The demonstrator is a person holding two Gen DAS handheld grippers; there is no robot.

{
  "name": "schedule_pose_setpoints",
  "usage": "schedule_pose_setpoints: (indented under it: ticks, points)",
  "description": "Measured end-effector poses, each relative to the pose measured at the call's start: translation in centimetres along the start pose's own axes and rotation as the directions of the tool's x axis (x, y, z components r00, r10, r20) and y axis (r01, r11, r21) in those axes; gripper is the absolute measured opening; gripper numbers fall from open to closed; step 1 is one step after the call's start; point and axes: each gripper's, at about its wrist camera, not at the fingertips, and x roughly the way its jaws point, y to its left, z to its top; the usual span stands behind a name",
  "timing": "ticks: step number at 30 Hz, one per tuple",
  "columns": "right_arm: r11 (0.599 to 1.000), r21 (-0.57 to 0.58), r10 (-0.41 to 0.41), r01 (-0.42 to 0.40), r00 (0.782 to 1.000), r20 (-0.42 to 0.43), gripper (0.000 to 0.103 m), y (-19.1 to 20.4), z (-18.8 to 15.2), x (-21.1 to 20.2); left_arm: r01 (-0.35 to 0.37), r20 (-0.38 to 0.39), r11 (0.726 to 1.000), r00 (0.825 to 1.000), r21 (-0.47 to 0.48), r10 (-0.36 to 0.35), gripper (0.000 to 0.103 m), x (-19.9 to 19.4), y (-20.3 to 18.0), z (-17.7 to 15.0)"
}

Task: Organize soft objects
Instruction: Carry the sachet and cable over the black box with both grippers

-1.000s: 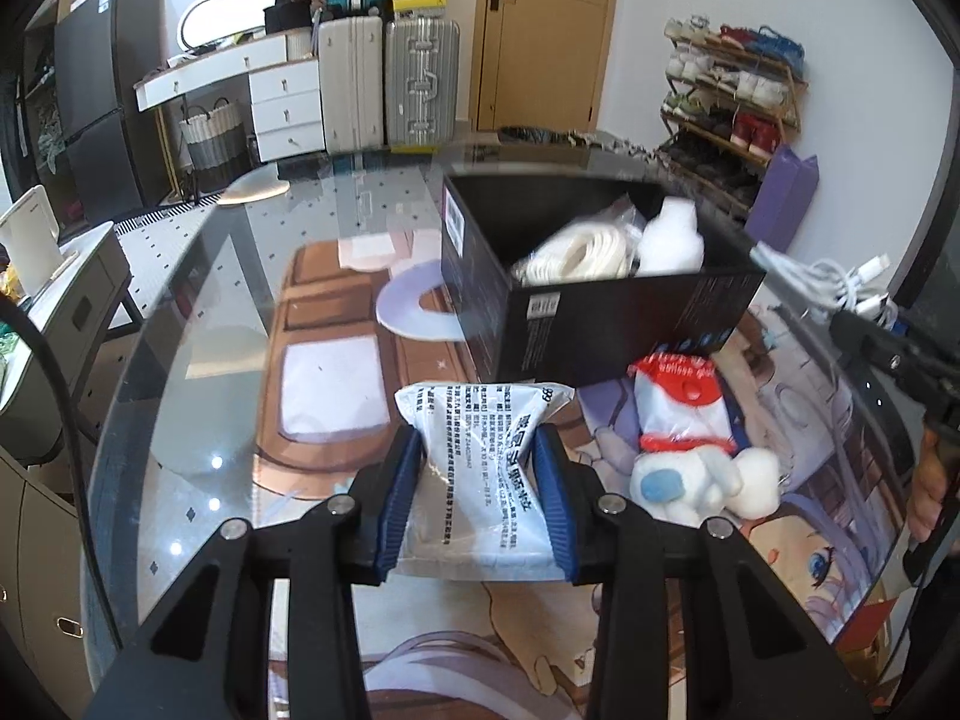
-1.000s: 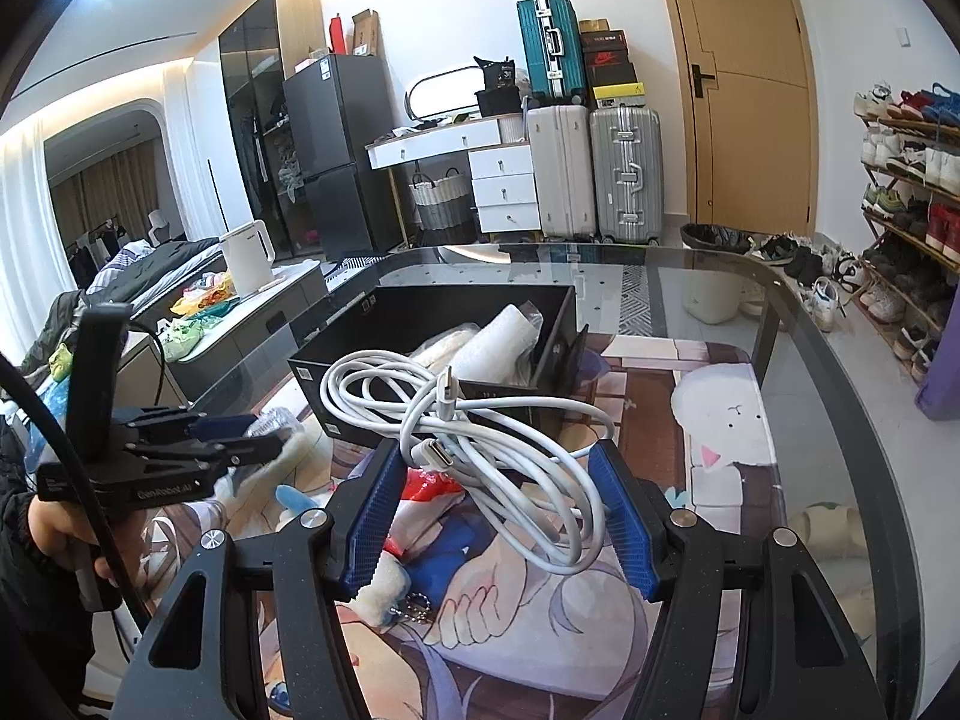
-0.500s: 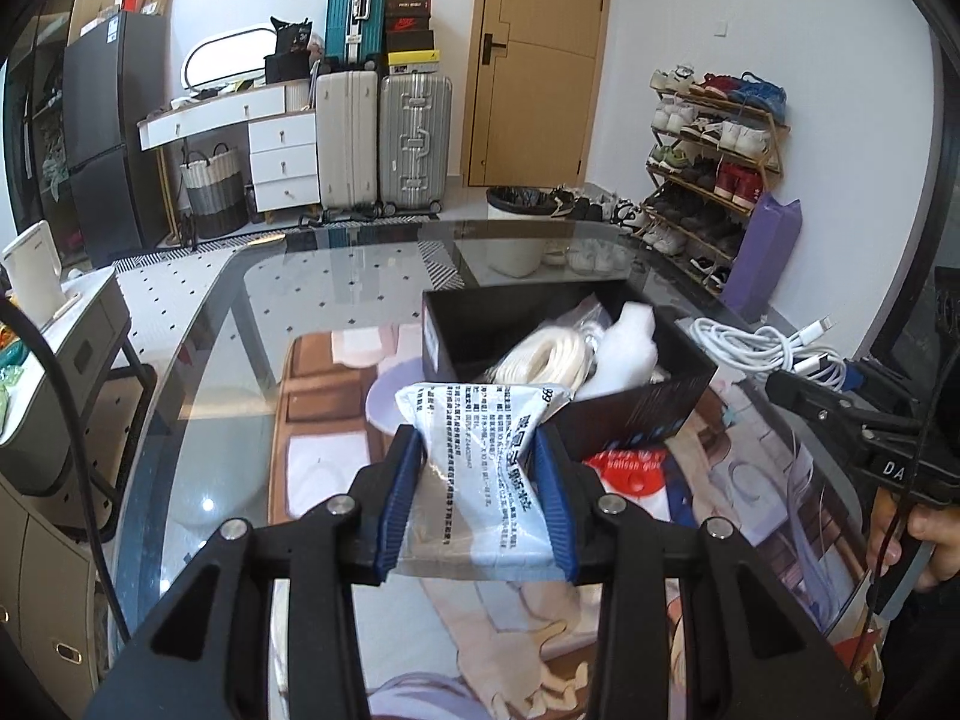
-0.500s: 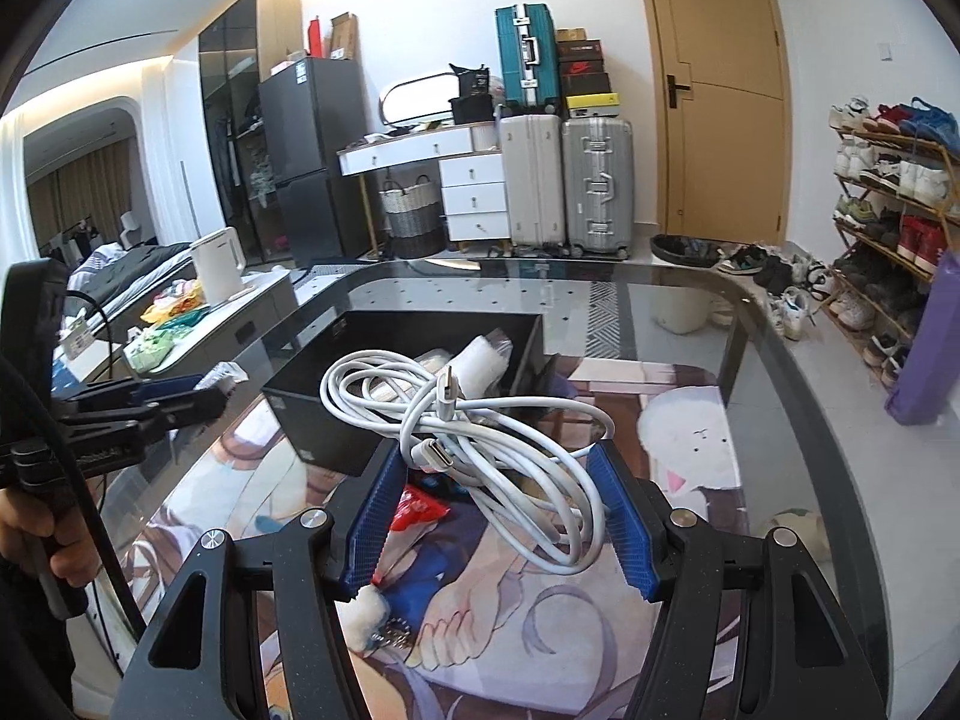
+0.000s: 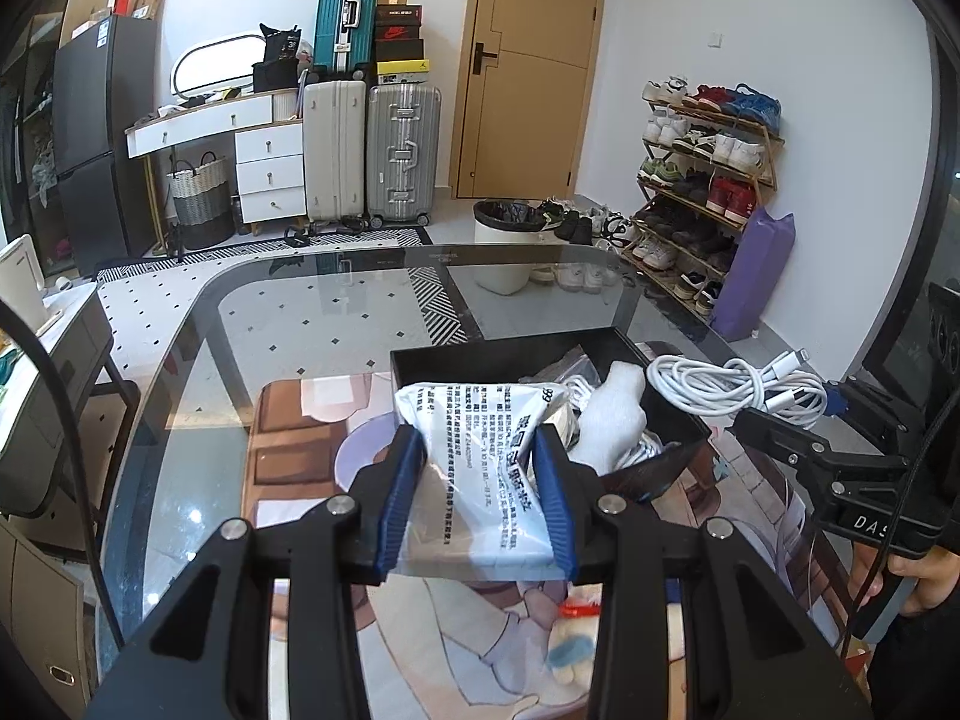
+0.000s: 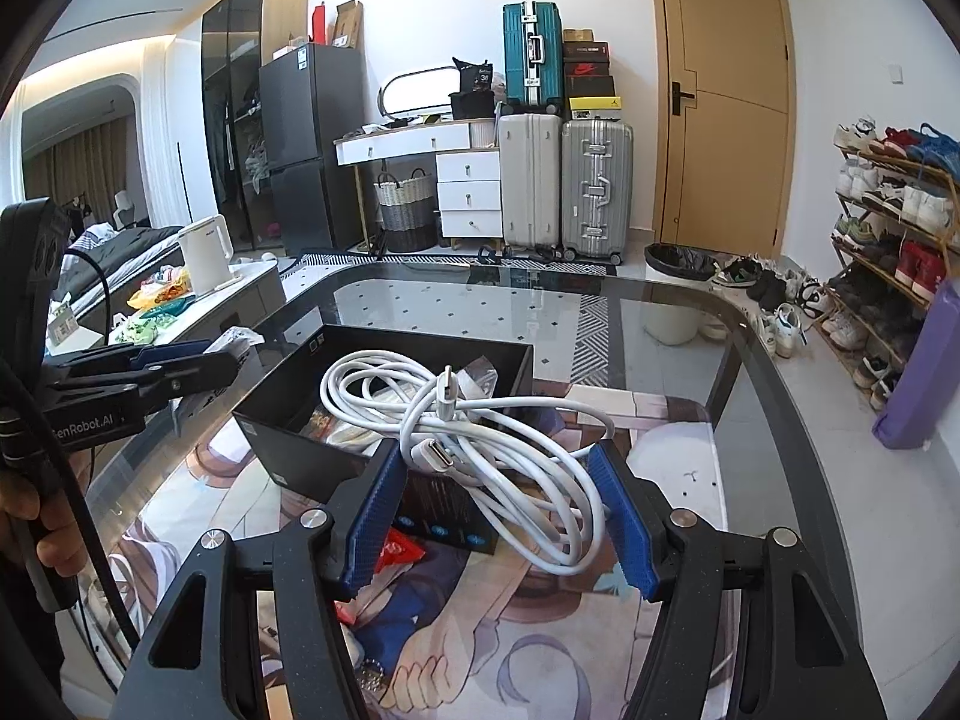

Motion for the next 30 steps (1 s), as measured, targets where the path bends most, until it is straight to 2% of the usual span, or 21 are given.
schedule_pose_setpoints:
  ticks: [30]
  points:
    - [0.996,-0.087,0.008,-0.012,0.999,-0.04,0.064,0.3,5.3,7.2,0.008,-0.047,1.0,0.999,0.027,-0.007,0.037,5.7,-1.4,1.5]
